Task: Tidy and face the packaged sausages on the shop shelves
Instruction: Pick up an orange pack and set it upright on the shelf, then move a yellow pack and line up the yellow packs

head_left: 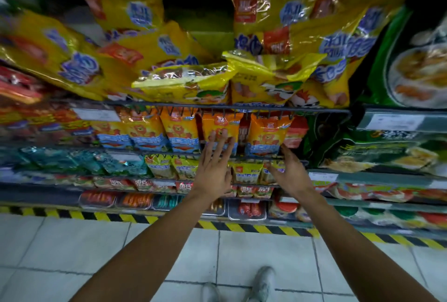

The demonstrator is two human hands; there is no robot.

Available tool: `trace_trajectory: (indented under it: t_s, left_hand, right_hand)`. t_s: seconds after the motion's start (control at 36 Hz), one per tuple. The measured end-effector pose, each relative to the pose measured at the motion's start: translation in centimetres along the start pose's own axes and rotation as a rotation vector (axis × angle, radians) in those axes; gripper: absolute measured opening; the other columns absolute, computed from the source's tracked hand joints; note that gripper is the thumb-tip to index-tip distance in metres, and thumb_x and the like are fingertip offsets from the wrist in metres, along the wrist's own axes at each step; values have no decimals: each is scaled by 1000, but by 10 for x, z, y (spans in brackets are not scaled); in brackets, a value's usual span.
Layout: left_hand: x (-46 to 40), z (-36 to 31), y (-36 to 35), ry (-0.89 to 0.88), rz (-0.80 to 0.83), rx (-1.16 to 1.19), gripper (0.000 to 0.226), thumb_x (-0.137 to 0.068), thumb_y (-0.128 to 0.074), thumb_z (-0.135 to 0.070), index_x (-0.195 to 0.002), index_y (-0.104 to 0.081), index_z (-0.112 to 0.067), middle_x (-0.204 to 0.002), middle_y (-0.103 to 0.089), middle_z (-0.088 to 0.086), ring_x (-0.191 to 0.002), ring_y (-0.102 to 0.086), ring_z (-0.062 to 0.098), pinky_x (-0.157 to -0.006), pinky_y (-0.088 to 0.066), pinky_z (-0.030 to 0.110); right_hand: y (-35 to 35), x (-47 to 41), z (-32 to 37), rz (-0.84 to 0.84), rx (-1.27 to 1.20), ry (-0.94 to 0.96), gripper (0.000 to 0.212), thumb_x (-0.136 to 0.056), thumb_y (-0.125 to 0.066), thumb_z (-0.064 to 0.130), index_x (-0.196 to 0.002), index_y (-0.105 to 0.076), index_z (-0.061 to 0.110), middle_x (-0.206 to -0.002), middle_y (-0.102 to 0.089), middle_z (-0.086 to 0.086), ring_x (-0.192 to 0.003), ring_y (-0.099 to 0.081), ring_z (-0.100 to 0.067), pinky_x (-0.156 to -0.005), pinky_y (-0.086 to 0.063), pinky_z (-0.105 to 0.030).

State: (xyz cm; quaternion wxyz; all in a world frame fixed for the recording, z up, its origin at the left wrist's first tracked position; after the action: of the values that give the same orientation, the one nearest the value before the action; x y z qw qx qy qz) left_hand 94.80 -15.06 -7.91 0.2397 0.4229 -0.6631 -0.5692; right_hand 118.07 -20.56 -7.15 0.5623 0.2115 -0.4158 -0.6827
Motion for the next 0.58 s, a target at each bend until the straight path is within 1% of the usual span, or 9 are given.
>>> trace_trajectory:
  t_s: [0.06, 0.08, 0.14, 0.19, 0.25, 0.31, 0.39, 0.47, 0.58]
  left_hand:
    - [2, 3, 9, -12, 60, -12, 91, -98, -61, -33, -165, -1, -24, -171, 20, 1, -157, 19, 31, -122, -32, 53]
    - [2, 4, 13, -10, 97, -14, 88, -99, -60, -33, -165, -1, -26, -170, 21, 0, -157, 19, 29, -122, -31, 51]
    - [2, 5, 24, 8, 175, 6, 85, -102, -57, -33, -164, 1, -29, -170, 22, -5, -157, 18, 26, -126, -22, 49]
    - [2, 5, 34, 59, 263, 64, 85, -103, -57, -33, -164, 3, -34, -170, 18, -10, -158, 12, 25, -127, -20, 48]
    - [4, 8, 41, 107, 313, 97, 85, -103, -56, -35, -163, 4, -36, -172, 9, -10, -159, 5, 27, -125, -25, 50]
    - [9, 11, 46, 122, 304, 120, 85, -102, -56, -35, -164, 2, -35, -172, 5, -9, -159, 2, 27, -123, -30, 51]
    - [14, 10, 54, 120, 304, 116, 83, -102, -57, -32, -165, -1, -32, -172, 6, -10, -159, 2, 24, -123, -32, 46]
    - [16, 7, 61, 125, 284, 118, 79, -103, -56, -28, -165, -8, -28, -172, 1, -8, -159, -1, 22, -122, -34, 43]
    - [16, 5, 69, 146, 266, 165, 74, -102, -57, -29, -164, -16, -25, -171, -10, -1, -159, -7, 24, -125, -27, 47]
  right_hand:
    - [8, 7, -1, 26, 1, 8, 82, -100, -60, 50, -163, -18, 20, -160, -40, -11, -138, -48, -33, -103, -50, -45]
    - [12, 11, 0, 40, 6, 20, 81, -100, -60, 49, -163, -19, 21, -159, -41, -10, -137, -50, -33, -102, -50, -44]
    - [21, 18, 3, 64, 11, 55, 79, -99, -63, 43, -163, -22, 20, -157, -44, -10, -134, -53, -34, -101, -49, -43]
    - [29, 23, 5, 79, 4, 62, 77, -99, -65, 38, -162, -25, 19, -154, -48, -11, -129, -56, -35, -99, -50, -43]
    - [37, 27, 9, 77, -10, 70, 73, -99, -66, 35, -160, -29, 17, -151, -51, -12, -126, -58, -35, -99, -50, -43]
    - [44, 30, 15, 73, -28, 91, 71, -99, -66, 33, -159, -31, 16, -157, -45, -10, -137, -50, -32, -107, -46, -43]
    - [51, 34, 25, 98, -58, 107, 70, -100, -66, 28, -159, -30, 15, -162, -38, -8, -146, -41, -30, -116, -39, -45]
    - [55, 32, 33, 107, -87, 116, 70, -100, -67, 28, -159, -31, 16, -162, -37, -6, -148, -38, -29, -117, -39, -45]
    - [60, 27, 41, 113, -124, 116, 70, -100, -67, 26, -159, -31, 17, -161, -39, -7, -147, -39, -27, -114, -40, -39]
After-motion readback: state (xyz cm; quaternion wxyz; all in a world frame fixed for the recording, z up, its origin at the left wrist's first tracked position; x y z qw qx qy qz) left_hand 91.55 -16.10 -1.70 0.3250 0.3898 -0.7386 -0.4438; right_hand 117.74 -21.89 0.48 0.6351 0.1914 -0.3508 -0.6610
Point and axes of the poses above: each hand's wrist, its own x-axis away from the middle knuckle, its own y-axis out of the back of the hand, z = x × y, the point moved 2 cm from there along -x, towards the middle knuckle
